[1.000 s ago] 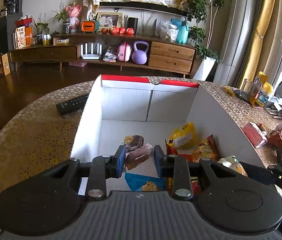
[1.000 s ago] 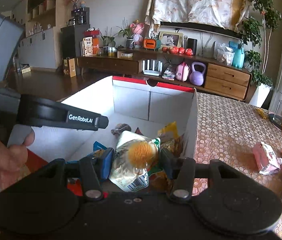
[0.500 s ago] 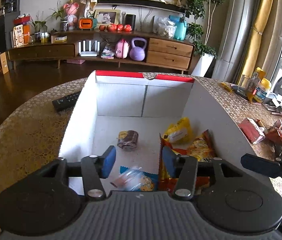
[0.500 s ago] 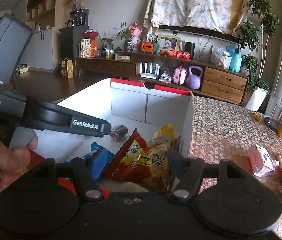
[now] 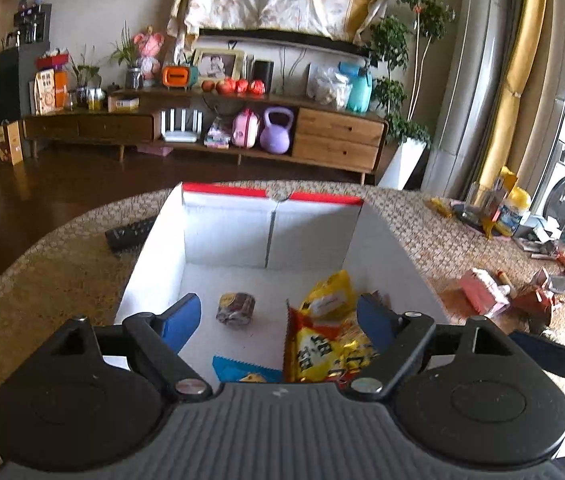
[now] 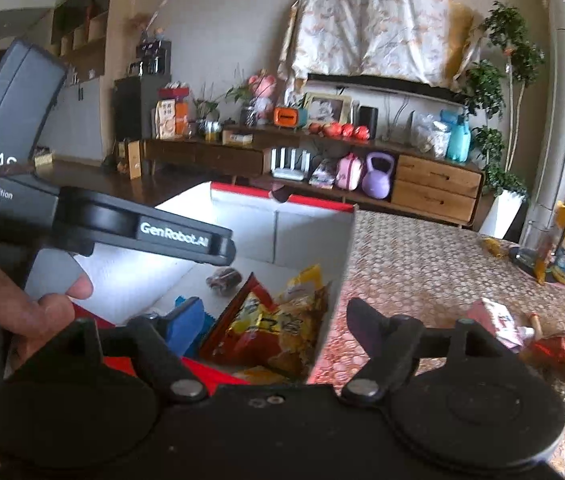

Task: Organize snacks
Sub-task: 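Open both tools to drop the pink candy and pastry into the box, then move both tools back over the table toward the remaining snacks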

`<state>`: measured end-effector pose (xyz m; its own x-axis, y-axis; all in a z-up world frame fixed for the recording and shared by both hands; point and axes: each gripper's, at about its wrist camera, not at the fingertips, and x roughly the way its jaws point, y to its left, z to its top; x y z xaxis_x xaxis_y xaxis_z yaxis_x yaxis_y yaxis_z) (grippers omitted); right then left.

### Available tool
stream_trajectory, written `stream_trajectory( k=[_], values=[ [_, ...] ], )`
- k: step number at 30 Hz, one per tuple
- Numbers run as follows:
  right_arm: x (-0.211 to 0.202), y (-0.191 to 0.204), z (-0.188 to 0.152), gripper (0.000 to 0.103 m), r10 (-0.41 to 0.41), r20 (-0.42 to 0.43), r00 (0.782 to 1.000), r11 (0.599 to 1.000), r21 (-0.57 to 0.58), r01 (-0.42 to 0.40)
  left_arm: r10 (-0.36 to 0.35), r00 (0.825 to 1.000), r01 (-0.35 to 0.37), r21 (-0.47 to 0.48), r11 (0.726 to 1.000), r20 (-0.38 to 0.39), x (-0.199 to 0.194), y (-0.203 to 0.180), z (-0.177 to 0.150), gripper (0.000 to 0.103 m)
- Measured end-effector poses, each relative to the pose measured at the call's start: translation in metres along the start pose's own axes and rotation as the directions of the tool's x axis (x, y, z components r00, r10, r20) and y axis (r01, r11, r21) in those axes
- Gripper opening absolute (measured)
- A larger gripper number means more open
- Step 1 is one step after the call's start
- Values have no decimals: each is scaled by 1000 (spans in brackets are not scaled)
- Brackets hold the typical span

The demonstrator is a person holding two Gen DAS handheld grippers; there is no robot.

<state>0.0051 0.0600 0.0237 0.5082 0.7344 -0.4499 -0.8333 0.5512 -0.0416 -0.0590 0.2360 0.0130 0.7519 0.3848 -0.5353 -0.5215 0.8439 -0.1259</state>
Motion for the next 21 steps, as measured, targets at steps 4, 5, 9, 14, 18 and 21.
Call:
stream_trajectory(
  k=[4,5,9,14,18,21],
  values=[
    [-10,-14,-4,79,-25,14,1000,999,27,24,-17,999,17,10,1000,35,-10,-18,3,86],
    [-13,-19,-6,80,-35,18,999,999,39,35,-20,999,20,15,1000,46,-13,-24,4,86],
    [-26,-46,-16,83,-83,33,996,993,90,79,-51,995,48,35,998,86,-19,-52,4,96],
    [-41,-88,-31,86,-175,39,984,973,159,167,-123,988,114,93,989,94,-20,-96,0,98],
    [-51,-122,-45,86,-245,24,969,949,209,235,-173,981,159,155,975,86,-15,-132,-5,98],
    [-60,-146,-58,86,-295,11,955,927,244,283,-204,976,188,186,964,72,-10,-155,-11,98]
  ],
)
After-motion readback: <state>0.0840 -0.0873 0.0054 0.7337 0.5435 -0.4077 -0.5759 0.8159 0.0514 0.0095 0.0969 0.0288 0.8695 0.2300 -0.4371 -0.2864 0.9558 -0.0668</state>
